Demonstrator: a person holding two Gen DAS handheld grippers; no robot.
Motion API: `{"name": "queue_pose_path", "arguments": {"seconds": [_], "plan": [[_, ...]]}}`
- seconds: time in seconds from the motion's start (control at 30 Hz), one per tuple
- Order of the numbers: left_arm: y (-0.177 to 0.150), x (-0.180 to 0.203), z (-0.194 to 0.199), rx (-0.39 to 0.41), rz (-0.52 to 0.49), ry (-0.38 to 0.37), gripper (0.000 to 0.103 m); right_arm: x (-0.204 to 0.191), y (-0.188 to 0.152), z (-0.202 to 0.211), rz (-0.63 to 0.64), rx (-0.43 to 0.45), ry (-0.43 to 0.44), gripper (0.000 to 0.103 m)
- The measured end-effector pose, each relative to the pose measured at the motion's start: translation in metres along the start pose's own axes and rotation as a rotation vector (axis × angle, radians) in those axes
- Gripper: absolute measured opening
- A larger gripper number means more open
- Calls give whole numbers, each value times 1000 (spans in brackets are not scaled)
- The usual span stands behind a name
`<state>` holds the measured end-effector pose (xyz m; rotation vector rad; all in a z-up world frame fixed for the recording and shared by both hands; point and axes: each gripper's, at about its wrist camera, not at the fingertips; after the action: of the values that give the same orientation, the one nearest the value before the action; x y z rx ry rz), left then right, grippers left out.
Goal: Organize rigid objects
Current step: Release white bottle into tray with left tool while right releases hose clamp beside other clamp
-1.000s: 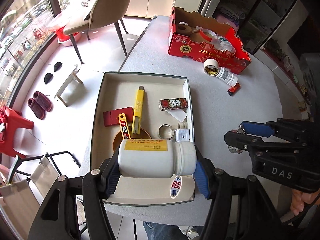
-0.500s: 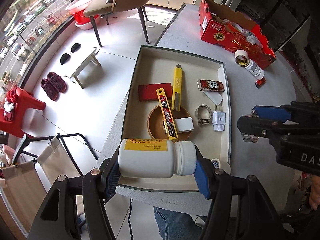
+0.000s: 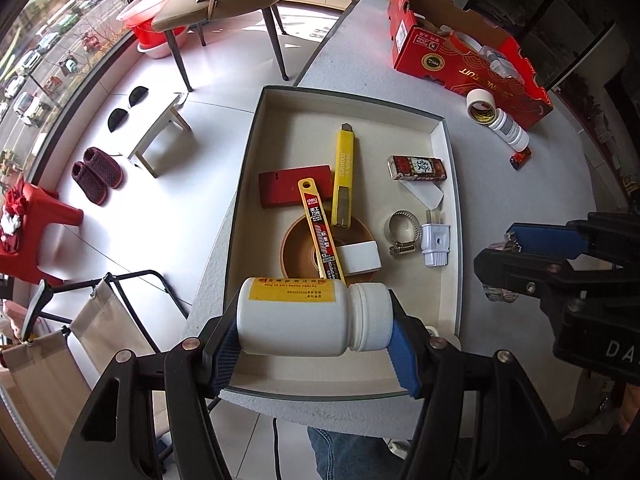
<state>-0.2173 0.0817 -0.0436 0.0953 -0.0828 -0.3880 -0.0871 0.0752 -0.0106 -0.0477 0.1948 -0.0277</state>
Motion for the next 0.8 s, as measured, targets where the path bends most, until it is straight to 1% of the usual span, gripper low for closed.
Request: {"name": "queue_pose_path", "arguments": {"seconds": [0.17,0.43,0.67,0.8], "plan": [[2,2,-1,-1,-14,6,67,-2,3,-3,7,-7,3,41],[9,6,-10,-35,-18,12,67,-1,11,-10,3,-21,-3,41],[16,9,-21,-62,-22,21,67,4,23,-25,-25,-60,18,41],[19,10,-30,-80,-17,8,69,6,29,-37,-37,-98,39,41]]}}
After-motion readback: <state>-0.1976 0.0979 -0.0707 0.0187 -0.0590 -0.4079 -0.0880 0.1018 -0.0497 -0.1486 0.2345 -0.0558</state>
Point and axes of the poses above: each gripper's, at about its wrist camera, not at the fingertips, and z roughly against the way its jaws point, x to its right, y to its top, and after that the axes turned 7 degrees about -x, right-handed
